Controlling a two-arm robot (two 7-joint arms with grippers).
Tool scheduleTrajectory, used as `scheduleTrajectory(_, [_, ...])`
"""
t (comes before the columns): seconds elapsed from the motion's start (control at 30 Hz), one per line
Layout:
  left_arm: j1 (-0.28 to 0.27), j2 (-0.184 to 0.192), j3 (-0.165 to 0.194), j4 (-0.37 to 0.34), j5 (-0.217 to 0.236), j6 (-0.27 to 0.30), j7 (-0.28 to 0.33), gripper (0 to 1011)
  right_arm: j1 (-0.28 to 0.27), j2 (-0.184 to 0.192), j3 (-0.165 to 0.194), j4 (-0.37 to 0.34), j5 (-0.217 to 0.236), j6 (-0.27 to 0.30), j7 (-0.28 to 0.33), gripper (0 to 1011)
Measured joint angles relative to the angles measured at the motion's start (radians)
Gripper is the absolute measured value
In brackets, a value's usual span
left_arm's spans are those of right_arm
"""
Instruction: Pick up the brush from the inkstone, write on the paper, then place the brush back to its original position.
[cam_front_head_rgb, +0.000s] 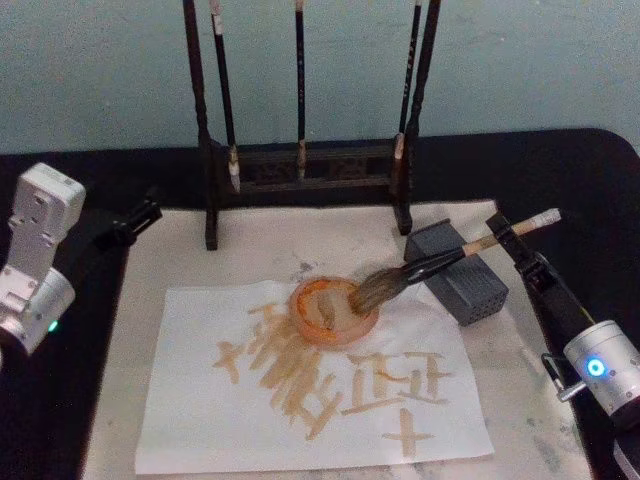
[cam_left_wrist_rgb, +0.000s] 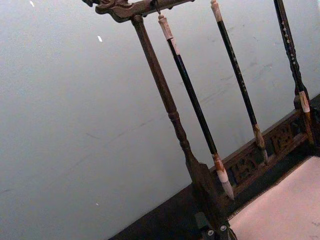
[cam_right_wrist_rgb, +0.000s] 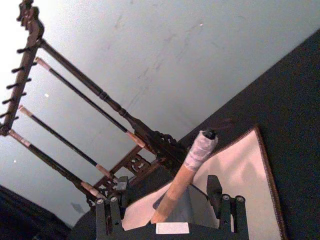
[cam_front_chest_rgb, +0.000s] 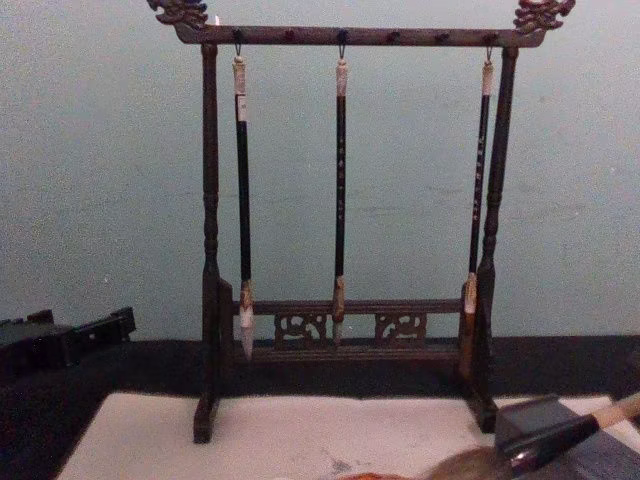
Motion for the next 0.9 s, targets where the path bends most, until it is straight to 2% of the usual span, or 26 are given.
scheduleTrajectory(0.47, [0.000,0.000,0.000,0.000,0.000,0.000,0.000,1002,0.003,-0.025,0.003,0.009,0.102,-0.001,-0.027,1003])
scheduleTrajectory(0.77, [0.000,0.000,0.000,0.000,0.000,0.000,0.000,1002,0.012,-0.031,-0.008,0.010,0.146,-0.001,-0.041,1003])
scheduleTrajectory(0.9, [0.000,0.000,0.000,0.000,0.000,0.000,0.000,1002,0.014,-0.040,-0.008,0.013,0.183,0.001,-0.047,1003])
